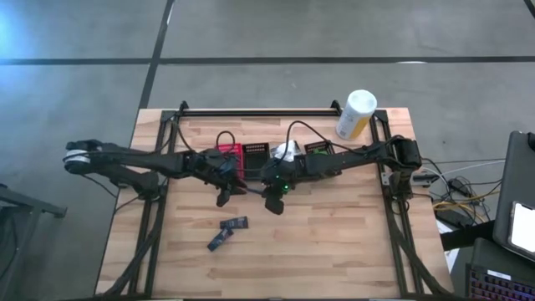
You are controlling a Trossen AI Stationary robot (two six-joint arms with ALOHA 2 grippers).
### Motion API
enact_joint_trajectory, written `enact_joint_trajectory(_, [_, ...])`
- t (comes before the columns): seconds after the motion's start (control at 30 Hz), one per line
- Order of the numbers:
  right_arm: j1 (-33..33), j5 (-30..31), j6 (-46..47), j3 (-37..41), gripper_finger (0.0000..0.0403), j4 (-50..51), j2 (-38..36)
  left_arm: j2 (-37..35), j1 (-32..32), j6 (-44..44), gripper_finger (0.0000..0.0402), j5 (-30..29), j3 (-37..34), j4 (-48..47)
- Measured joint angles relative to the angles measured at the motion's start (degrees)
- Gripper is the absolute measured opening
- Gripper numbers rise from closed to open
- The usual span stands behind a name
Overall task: Pick & Place Travel size toiletries
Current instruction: Put the razor into the red bin
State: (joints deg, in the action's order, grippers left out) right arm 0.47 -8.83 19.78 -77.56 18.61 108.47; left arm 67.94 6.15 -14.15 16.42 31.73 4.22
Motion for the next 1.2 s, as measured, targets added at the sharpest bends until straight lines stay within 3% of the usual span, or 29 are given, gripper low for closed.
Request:
enact_joint_trajectory(0.27, [0.00,-0.29,-0.31,0.00,0.0034,0.98,0.00,2.15,0.00,0.85,0.0120,-2.66,0.52,1.82])
enact_joint_trajectory(0.83, [-0.16,-0.69,-0.34,-0.01,0.0034,0.81,0.00,9.35,-0.37,0.48,0.0116,0.97,4.48,4.84])
enact_joint_trajectory(1.2, [-0.16,-0.69,-0.50,-0.01,0.0034,0.82,0.00,10.47,-0.37,0.12,0.0050,2.22,4.48,4.25])
